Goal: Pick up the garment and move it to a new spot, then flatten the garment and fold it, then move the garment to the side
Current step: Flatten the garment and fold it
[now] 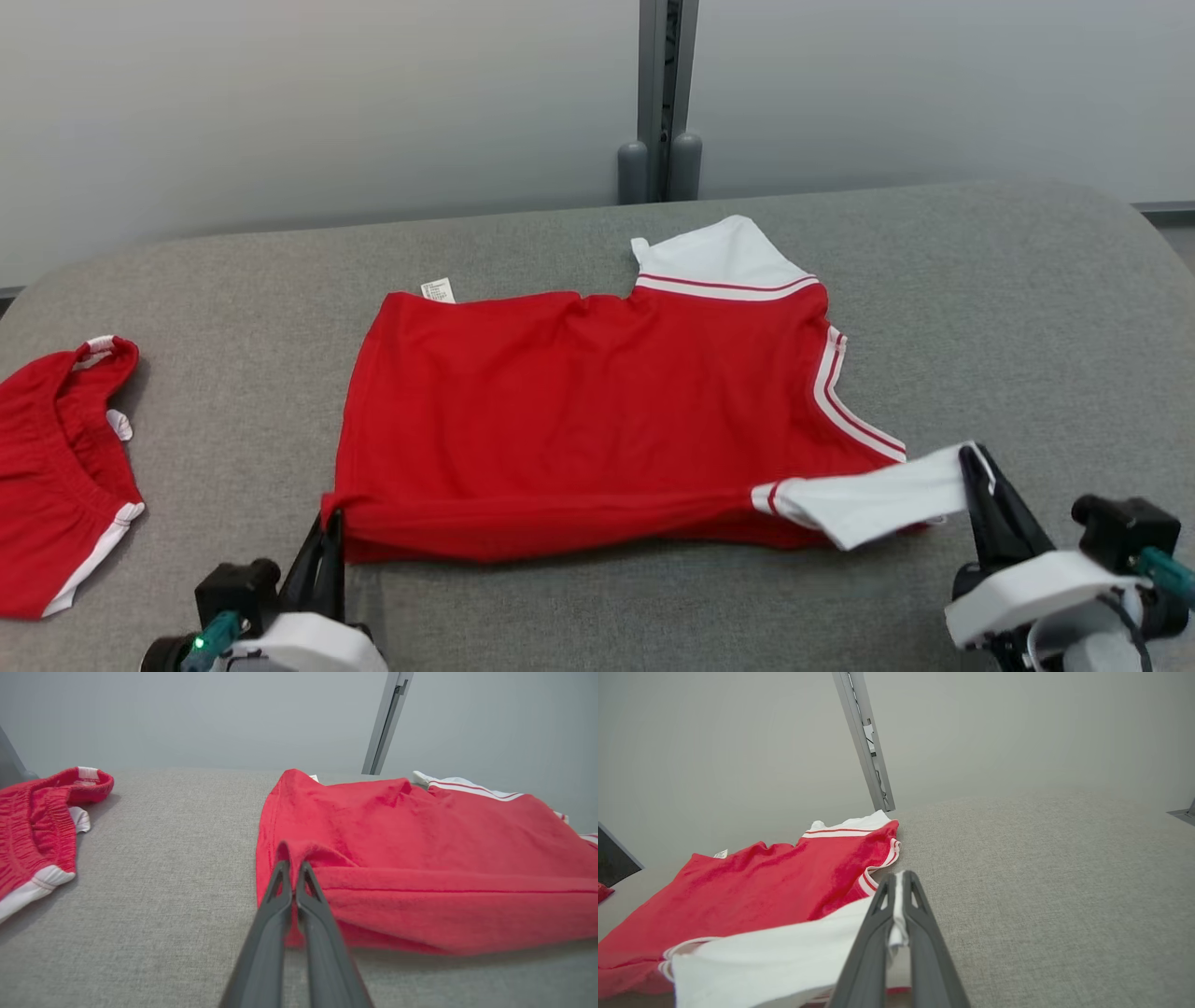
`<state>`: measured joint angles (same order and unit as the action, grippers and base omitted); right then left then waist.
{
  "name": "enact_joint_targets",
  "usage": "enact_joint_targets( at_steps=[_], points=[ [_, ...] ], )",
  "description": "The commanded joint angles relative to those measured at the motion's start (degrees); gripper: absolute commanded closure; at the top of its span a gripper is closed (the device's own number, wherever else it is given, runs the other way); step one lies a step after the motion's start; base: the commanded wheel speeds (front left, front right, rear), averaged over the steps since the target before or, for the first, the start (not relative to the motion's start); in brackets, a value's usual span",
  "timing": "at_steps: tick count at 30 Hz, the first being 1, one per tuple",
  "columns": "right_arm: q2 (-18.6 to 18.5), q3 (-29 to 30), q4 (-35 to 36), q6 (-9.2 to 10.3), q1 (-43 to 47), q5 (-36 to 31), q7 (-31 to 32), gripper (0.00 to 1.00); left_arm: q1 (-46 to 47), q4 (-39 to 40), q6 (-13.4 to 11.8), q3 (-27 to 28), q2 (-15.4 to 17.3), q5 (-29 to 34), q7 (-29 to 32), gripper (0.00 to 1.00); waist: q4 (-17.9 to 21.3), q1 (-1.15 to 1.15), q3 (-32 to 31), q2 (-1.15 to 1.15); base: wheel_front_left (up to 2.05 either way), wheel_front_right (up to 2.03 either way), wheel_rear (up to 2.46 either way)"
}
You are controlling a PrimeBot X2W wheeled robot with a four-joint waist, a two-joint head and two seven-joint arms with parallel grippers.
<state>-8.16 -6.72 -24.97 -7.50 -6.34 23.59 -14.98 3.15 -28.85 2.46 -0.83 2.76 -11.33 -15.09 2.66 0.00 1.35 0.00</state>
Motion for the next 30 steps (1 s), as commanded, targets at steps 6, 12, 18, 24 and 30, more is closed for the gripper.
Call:
enact_joint_targets(
  at_steps=[6, 12, 18, 24, 30],
  points=[
    [-1.0, -0.4, -4.3, 0.02, -8.8, -1.5, -0.3, 1.00, 8.1, -3.9, -0.7, -0.9, 0.3, 2.1, -0.1, 1.00, -0.9, 0.00, 5.1, 0.00, 0.00, 0.00, 0.00],
    [-1.5, -0.5, -9.2, 0.02, -16.7, -2.8, -0.3, 1.00, 15.6, -8.5, -1.0, -1.3, 0.3, 2.9, -0.1, 1.00, -1.7, 0.00, 9.6, 0.00, 0.00, 0.00, 0.00],
    [-1.0, 0.2, -12.2, 0.02, -21.2, -4.1, -0.3, 1.00, 19.7, -10.5, -0.8, -2.0, 0.3, 4.0, -0.1, 1.00, -2.2, 0.00, 12.1, 0.00, 0.00, 0.00, 0.00],
    [-0.4, 0.2, -14.8, 0.02, -24.2, -5.6, -0.3, 1.00, 22.8, -12.5, -1.3, -1.9, 0.3, 5.0, -0.1, 0.86, -2.4, 0.00, 14.0, 0.00, 0.00, 0.00, 0.00],
    [0.1, 2.8, -10.1, 0.02, -23.0, -6.9, -0.3, 0.00, 21.7, -10.8, -3.3, -1.2, 0.2, 3.2, -0.1, 0.00, -2.4, 0.00, 14.7, 0.00, 0.00, 0.00, 0.00]
  ],
)
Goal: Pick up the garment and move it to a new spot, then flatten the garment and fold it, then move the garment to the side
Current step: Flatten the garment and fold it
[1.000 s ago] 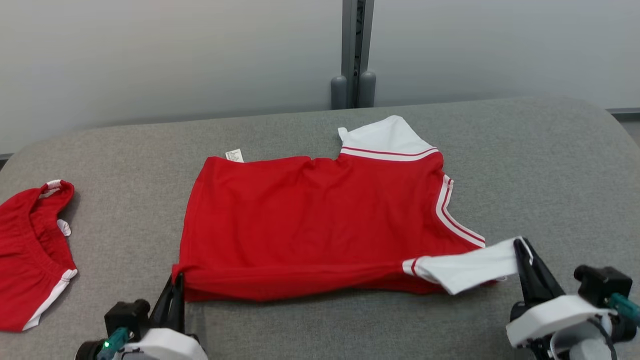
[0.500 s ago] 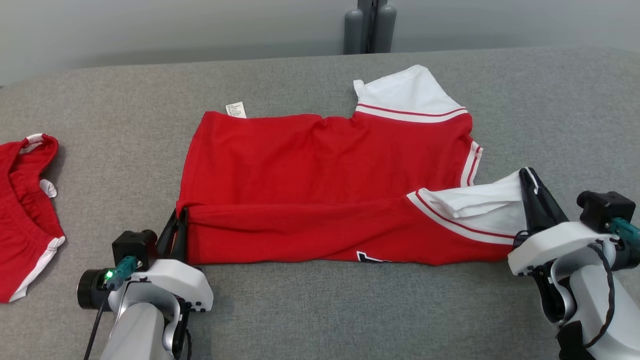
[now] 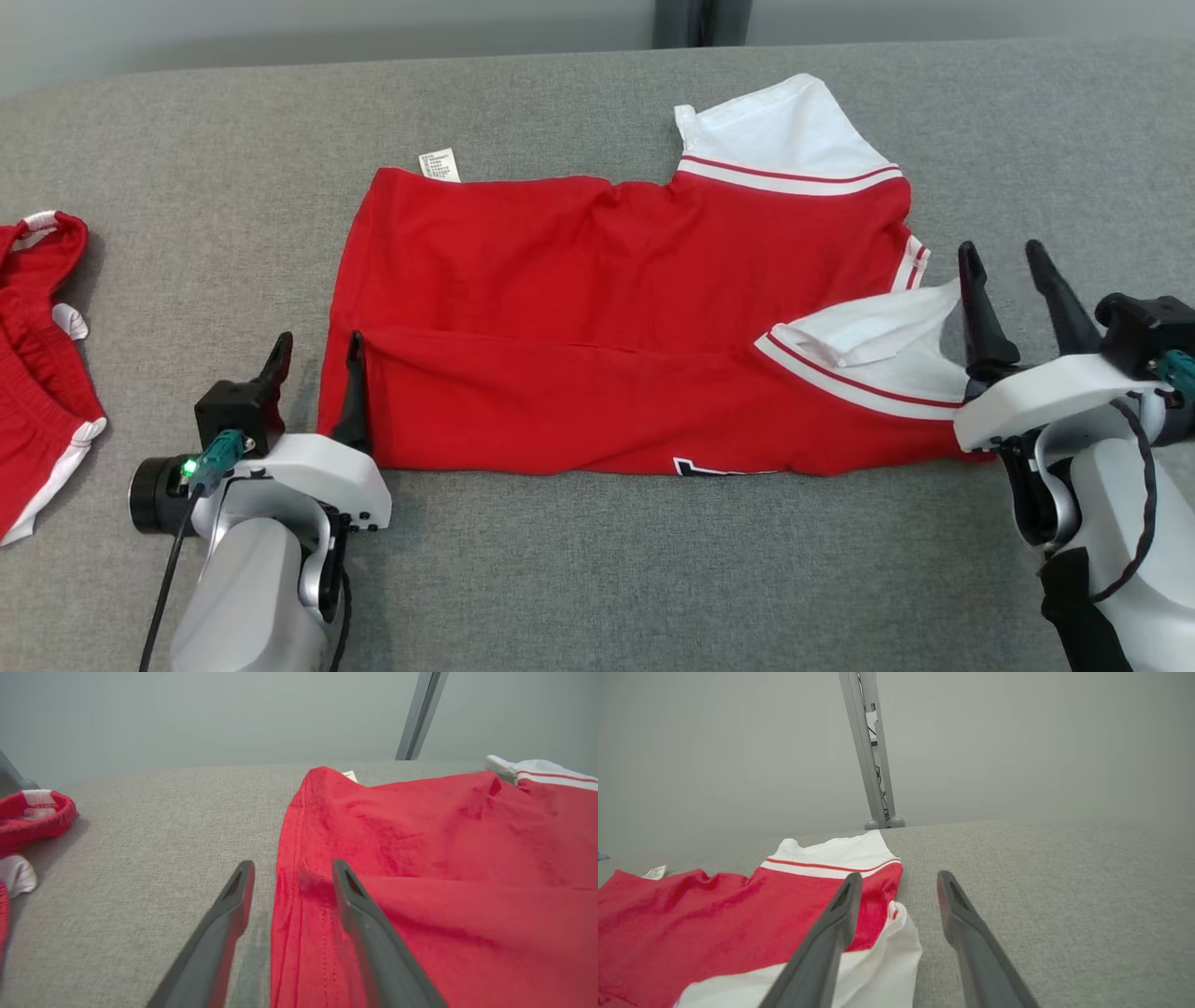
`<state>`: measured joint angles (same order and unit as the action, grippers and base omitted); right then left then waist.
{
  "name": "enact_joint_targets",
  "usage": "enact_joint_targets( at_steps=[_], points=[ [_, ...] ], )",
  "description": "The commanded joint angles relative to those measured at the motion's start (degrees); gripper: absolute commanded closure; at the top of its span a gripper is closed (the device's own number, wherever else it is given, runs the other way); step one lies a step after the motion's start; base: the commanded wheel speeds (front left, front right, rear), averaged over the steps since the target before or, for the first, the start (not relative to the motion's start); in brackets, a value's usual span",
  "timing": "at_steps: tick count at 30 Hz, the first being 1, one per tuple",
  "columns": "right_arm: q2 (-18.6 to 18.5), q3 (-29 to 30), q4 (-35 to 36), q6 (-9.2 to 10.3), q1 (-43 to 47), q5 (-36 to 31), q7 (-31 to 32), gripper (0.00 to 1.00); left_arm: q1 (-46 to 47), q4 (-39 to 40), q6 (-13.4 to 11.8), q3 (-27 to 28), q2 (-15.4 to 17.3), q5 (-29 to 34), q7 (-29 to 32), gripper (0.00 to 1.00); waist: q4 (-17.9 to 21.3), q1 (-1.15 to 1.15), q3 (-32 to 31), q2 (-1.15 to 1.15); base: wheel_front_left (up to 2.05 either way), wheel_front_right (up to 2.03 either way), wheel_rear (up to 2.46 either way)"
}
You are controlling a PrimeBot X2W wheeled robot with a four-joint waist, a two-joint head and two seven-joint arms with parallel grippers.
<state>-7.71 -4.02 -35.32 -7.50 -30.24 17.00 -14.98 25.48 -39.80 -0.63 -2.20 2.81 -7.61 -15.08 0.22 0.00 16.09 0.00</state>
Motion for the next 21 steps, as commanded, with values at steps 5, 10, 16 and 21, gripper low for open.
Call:
enact_joint_targets(
  at_steps=[5, 10, 16, 21],
  points=[
    [-1.0, 1.1, 6.6, 0.02, 7.4, -0.1, -0.3, 0.00, -5.2, 3.6, -1.3, -0.9, 0.2, -3.3, -0.1, 0.00, -0.2, 0.00, -0.5, 0.00, 0.00, 0.00, 0.00],
    [-1.8, 0.0, 10.0, 0.01, 14.6, 1.2, -0.3, 0.00, -9.3, 5.7, -2.4, -2.7, 0.2, -5.2, -0.1, 0.00, 0.1, 0.00, -0.9, 0.00, 0.00, 0.00, 0.00],
    [-1.4, -0.9, 8.3, 0.01, 17.3, 1.9, -0.3, 0.00, -10.7, 6.6, -2.7, -3.3, 0.2, -5.6, -0.1, 0.00, 0.6, 0.00, -0.7, 0.00, 0.00, 0.00, 0.00],
    [-1.0, -1.7, 3.7, 0.01, 17.0, 2.5, -0.3, 0.00, -10.2, 6.6, -2.5, -3.9, 0.2, -5.3, -0.1, 0.00, 0.4, 0.00, -0.4, 0.00, 0.00, 0.00, 0.00]
  ],
)
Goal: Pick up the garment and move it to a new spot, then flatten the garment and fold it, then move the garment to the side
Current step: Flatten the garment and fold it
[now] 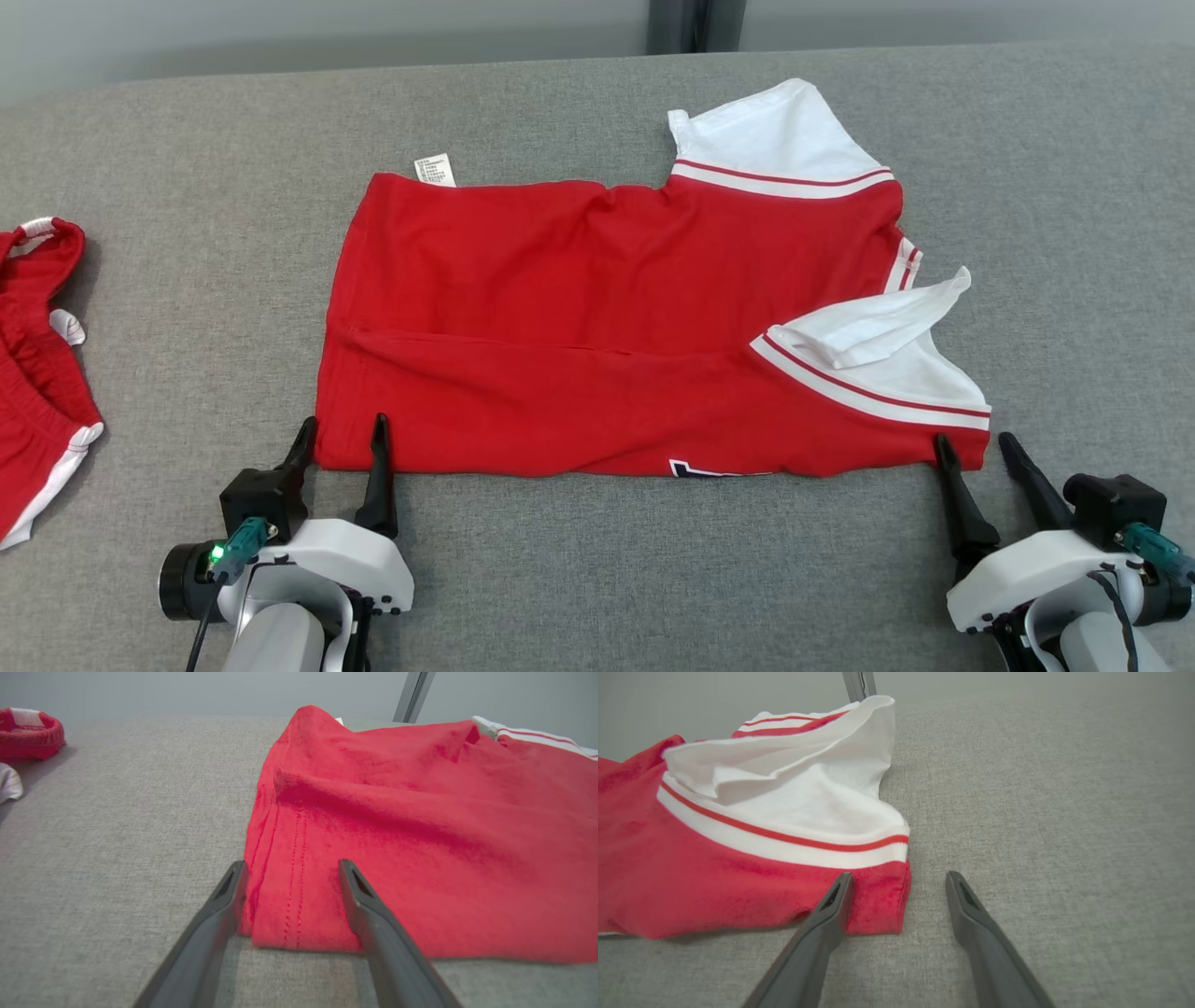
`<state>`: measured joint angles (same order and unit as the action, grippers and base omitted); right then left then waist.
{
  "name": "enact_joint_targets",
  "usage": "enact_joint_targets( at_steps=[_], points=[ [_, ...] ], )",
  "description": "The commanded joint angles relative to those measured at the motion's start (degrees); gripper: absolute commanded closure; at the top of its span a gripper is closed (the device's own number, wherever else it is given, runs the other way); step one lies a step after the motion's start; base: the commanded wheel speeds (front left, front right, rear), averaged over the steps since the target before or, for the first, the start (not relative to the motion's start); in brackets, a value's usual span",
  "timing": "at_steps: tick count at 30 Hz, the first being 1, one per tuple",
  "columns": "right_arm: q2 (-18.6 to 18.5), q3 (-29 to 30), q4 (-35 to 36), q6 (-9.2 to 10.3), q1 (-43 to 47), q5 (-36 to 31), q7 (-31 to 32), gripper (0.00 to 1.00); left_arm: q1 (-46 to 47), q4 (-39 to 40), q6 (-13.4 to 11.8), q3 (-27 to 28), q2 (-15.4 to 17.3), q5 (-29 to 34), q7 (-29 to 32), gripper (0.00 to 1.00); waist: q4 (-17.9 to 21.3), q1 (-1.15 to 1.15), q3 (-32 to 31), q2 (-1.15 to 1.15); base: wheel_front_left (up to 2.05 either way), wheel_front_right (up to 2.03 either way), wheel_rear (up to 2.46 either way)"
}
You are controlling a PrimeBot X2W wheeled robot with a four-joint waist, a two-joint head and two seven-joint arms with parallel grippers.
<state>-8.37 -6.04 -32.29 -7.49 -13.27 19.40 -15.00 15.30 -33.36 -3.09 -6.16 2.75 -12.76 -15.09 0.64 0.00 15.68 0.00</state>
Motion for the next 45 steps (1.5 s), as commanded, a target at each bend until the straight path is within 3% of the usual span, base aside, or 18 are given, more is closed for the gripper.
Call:
enact_joint_targets(
  at_steps=[1, 4, 5, 6, 7, 8, 17, 22, 23, 24, 25, 30, 45],
  points=[
    [-0.3, 0.1, -0.3, 0.01, -0.5, 0.1, -0.3, 0.00, 0.2, 0.1, 0.0, 0.0, 0.3, -0.2, -0.1, 0.00, -0.1, 0.00, 0.0, 0.00, 0.00, 0.00, 0.00],
    [0.0, -0.8, -3.8, 0.01, -1.6, 0.5, 0.0, 0.00, 0.5, -0.2, 0.0, -0.2, 0.3, -0.1, -0.1, 0.00, -0.3, 0.00, 0.3, 0.00, 0.00, 0.00, 0.00],
    [0.1, -1.1, -4.6, 0.01, -2.1, 0.8, 0.0, 0.21, 0.7, -0.5, -0.1, -0.1, 0.3, -0.1, -0.1, 0.00, -0.4, 0.00, 0.4, 0.00, 0.00, 0.00, 0.00],
    [0.0, -1.7, -5.6, 0.01, -2.4, 0.9, 0.1, 0.50, 0.9, -0.7, -0.1, -0.1, 0.3, -0.2, -0.1, 0.00, -0.5, 0.00, 0.5, 0.00, 0.00, 0.00, 0.00],
    [0.0, -2.4, -6.3, 0.01, -2.9, 1.1, 0.2, 0.67, 1.1, -0.9, 0.0, 0.1, 0.3, -0.1, -0.1, 0.00, -0.5, 0.00, 0.6, 0.00, 0.00, 0.00, 0.00],
    [-0.1, -3.0, -6.7, 0.00, -3.2, 1.5, 0.2, 1.00, 1.3, -1.1, -0.1, 0.3, 0.3, 0.0, -0.1, 0.00, -0.6, 0.00, 0.7, 0.00, 0.00, 0.00, 0.00],
    [-2.4, -4.1, -4.4, 0.02, -5.5, 3.9, 0.0, 1.00, 2.1, -2.2, -0.6, 2.8, 0.3, 0.7, -0.1, 0.00, -0.2, 0.00, 1.2, 0.00, 0.00, 0.00, 0.00],
    [-2.7, -3.5, -2.7, 0.01, -6.2, 3.4, -0.1, 1.00, 2.8, -6.8, 0.4, 3.1, 0.2, -0.5, 0.1, 0.00, 0.4, 0.00, 1.5, 0.00, 0.00, 0.00, 0.00],
    [-2.6, -3.3, -2.5, 0.01, -6.3, 3.4, -0.1, 1.00, 2.9, -8.5, 0.6, 2.8, 0.2, -0.9, 0.2, 0.27, 0.5, 0.00, 1.5, 0.00, 0.00, 0.00, 0.00],
    [-2.5, -3.1, -2.5, 0.01, -6.3, 3.4, -0.1, 1.00, 3.0, -10.3, 1.2, 2.2, 0.1, -1.6, 0.4, 0.68, 0.5, 0.00, 1.5, 0.00, 0.00, 0.00, 0.00],
    [-2.5, -2.9, -2.5, 0.01, -6.3, 3.2, -0.1, 1.00, 3.3, -11.7, 1.6, 1.9, 0.1, -2.3, 0.4, 1.00, 0.6, 0.00, 1.4, 0.00, 0.00, 0.00, 0.00],
    [-2.2, -1.9, -2.4, 0.01, -6.3, 3.2, -0.1, 1.00, 4.0, -16.2, 3.6, -0.2, 0.1, -4.8, 0.6, 1.00, 0.3, 0.00, 0.0, 0.00, 0.00, 0.00, 0.00],
    [-1.5, -2.1, -6.5, 0.01, 1.8, 4.5, -0.1, 1.00, -4.8, -12.8, 3.7, 1.1, 0.6, -3.6, -0.1, 1.00, -1.5, 0.00, -14.7, 0.00, 0.00, 0.00, 0.00]
  ],
)
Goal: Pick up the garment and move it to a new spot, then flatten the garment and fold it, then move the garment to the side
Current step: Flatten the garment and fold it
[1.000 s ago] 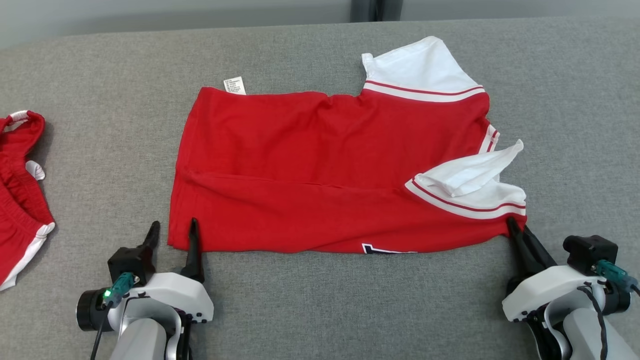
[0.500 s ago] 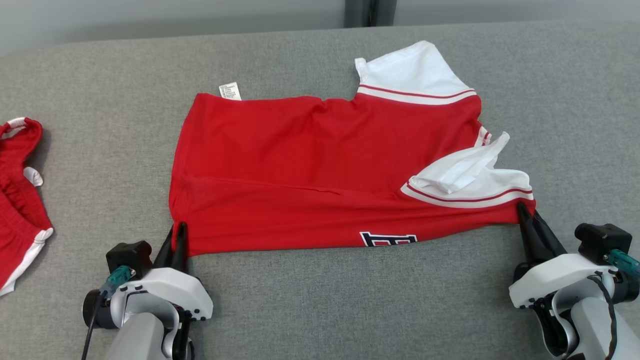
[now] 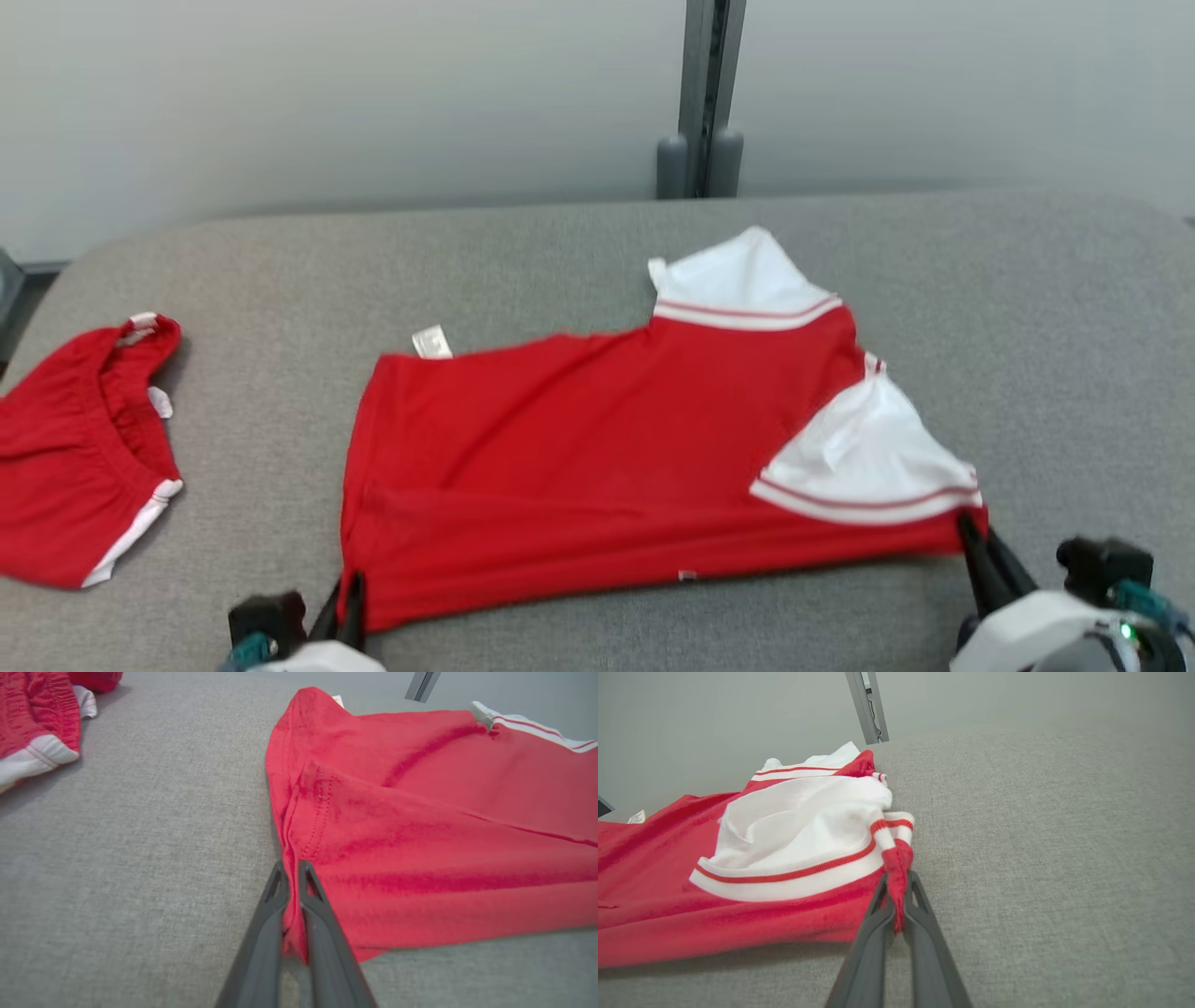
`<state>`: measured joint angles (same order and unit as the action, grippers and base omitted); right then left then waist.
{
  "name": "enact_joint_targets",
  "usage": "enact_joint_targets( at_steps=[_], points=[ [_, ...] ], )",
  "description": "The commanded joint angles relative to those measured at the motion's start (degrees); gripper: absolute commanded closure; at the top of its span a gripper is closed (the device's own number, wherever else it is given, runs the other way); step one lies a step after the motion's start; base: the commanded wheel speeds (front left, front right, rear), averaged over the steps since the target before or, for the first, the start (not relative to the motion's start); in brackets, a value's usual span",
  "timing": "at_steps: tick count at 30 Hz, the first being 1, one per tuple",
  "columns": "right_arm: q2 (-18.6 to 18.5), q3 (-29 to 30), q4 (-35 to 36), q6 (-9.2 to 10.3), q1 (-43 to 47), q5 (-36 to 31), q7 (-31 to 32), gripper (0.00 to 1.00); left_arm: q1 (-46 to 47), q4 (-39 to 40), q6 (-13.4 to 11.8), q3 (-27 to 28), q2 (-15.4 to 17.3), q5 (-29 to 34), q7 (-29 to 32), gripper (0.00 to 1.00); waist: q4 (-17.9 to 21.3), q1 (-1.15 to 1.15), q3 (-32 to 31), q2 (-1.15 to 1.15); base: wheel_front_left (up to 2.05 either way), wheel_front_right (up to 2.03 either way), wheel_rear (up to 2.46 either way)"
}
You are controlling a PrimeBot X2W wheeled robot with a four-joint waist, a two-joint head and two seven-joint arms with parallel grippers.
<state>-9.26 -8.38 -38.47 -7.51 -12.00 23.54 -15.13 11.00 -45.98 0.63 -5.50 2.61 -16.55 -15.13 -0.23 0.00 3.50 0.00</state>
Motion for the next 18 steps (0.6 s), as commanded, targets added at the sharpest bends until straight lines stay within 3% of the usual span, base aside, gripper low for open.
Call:
enact_joint_targets(
  at_steps=[1, 10, 11, 12, 18],
  points=[
    [-0.7, -0.2, -0.6, 0.04, 1.6, 0.5, 0.0, 1.00, -1.6, -0.3, 0.0, 0.4, 0.7, 0.3, 0.0, 1.00, -0.8, 0.00, -3.3, 0.00, 0.00, 0.00, 0.00],
    [-1.3, -1.4, -1.2, 0.04, 7.0, 2.4, 0.0, 1.00, -6.8, -0.8, -0.3, -0.8, 0.6, 1.1, 0.0, 1.00, -1.6, 0.00, -3.9, 0.00, 0.00, 0.00, 0.00],
    [-1.3, -1.1, -1.3, 0.04, 6.9, 2.3, 0.0, 0.83, -6.9, -0.5, -0.6, -1.0, 0.6, 0.9, 0.0, 0.74, -1.7, 0.00, -3.7, 0.00, 0.00, 0.00, 0.00],
    [-1.0, -0.8, -1.1, 0.04, 6.1, 1.8, 0.0, 0.00, -6.4, 0.9, -1.4, -1.1, 0.6, 0.6, 0.0, 0.00, -1.7, 0.00, -3.1, 0.00, 0.00, 0.00, 0.00],
    [-0.3, 0.4, 2.6, 0.02, 1.6, 0.0, 0.0, 0.00, -1.5, 5.5, -2.8, -1.0, 0.4, 1.7, 0.0, 0.00, -1.4, 0.00, 0.5, 0.00, 0.00, 0.00, 0.00]
  ],
)
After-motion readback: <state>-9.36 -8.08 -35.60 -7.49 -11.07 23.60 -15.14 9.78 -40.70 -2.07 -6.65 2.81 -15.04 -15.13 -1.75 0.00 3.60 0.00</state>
